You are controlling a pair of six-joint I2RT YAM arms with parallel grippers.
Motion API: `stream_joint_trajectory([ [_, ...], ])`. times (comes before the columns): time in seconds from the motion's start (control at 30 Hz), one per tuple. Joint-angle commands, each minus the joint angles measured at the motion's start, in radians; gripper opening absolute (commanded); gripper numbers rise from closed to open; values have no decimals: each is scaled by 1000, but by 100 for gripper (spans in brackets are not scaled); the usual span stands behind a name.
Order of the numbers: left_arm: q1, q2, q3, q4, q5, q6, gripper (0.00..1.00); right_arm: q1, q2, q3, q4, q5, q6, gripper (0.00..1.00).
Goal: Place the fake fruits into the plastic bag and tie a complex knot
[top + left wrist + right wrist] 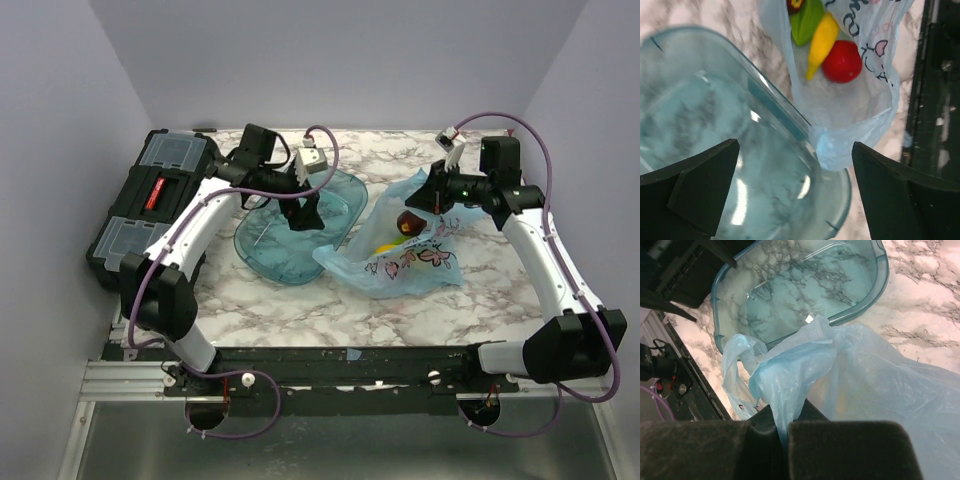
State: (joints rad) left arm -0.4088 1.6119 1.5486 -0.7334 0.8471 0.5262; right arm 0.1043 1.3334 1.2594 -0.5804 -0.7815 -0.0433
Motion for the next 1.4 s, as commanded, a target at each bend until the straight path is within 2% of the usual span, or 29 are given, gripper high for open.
stream_joint_trajectory([
  [0.0, 55, 35, -132, -59, 159, -343, 98, -2, -36, 9, -21, -71, -49, 1],
  [0.17, 57, 38, -295, 109, 169, -622, 98, -2, -36, 6, -19, -79, -46, 1],
  [0.4, 50, 152, -293, 184, 199, -770, 95, -2, -35, 17, -36, -86, -58, 1],
  [0.53, 29, 210, -257, 190, 220, -794, 85, -2, -34, 19, -38, -86, -56, 1],
  [0.63, 7, 220, -245, 159, 257, -769, 68, -2, -36, 26, -46, -71, -60, 1],
  [0.7, 2, 209, -248, 138, 282, -748, 51, -2, -40, 26, -44, -62, -61, 1],
  [0.77, 4, 179, -246, 125, 308, -727, 25, -2, -45, 24, -37, -48, -49, 1],
  [0.8, 4, 154, -235, 112, 310, -705, 6, -2, -48, 24, -32, -39, -40, 1],
  [0.83, 3, 125, -225, 109, 310, -694, 0, -2, -51, 27, -28, -26, -33, 1],
  [0.97, -13, -3, -104, 72, 333, -612, 0, -2, -66, 75, -68, 66, -20, 1],
  [1.13, -54, -55, 141, -191, 315, -400, 0, -2, -123, 156, -195, 191, -82, 1],
  [1.27, -7, -100, 160, -251, 251, -386, 0, -2, -141, 143, -270, 191, -117, 1],
  [1.37, 66, -98, 144, -256, 122, -370, 0, 0, -131, 73, -246, 134, -84, 1],
])
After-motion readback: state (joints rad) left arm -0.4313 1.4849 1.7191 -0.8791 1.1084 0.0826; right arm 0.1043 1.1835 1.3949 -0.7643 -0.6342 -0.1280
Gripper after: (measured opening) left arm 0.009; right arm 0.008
